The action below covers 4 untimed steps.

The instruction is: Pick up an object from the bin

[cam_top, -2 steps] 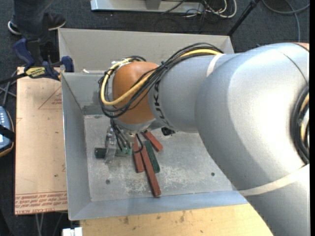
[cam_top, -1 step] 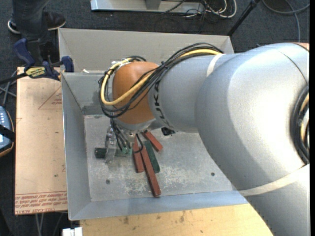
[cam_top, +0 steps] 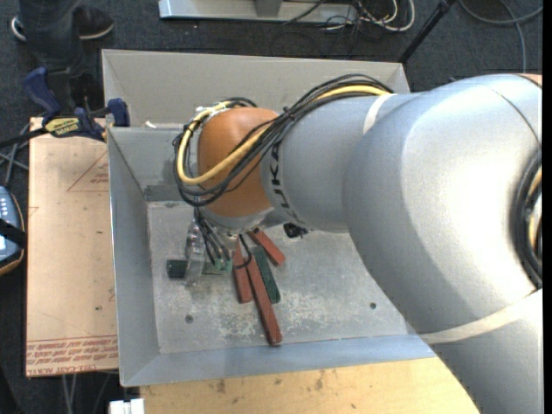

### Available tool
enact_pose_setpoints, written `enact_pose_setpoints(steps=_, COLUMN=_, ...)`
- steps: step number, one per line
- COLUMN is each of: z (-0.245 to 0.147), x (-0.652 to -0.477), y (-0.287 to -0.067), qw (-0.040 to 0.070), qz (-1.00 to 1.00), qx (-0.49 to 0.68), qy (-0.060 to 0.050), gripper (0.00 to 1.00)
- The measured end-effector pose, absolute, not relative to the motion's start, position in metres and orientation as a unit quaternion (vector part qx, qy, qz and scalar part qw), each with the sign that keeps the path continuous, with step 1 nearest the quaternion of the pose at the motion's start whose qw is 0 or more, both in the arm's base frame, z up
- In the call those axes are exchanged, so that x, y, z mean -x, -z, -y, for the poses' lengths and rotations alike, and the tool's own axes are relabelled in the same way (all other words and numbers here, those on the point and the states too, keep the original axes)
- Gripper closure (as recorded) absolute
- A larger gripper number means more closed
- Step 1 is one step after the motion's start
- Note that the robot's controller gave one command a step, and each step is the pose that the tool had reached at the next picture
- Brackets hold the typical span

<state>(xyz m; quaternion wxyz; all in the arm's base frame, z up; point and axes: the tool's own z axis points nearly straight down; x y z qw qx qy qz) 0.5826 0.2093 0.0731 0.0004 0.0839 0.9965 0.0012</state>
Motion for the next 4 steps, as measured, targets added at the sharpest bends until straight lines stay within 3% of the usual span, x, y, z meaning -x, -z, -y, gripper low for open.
enact_pose_setpoints(steps=2, z=-0.209, x=-0.582, y=-0.101, qw=0.0, qz=-0.996, qx=-0.084, qy=0.0, gripper=1.0)
enact_pose_setpoints(steps=4, z=-0.209, x=-0.582, y=-0.112, qw=0.001, qz=-0.996, qx=-0.084, qy=-0.001, gripper=1.0)
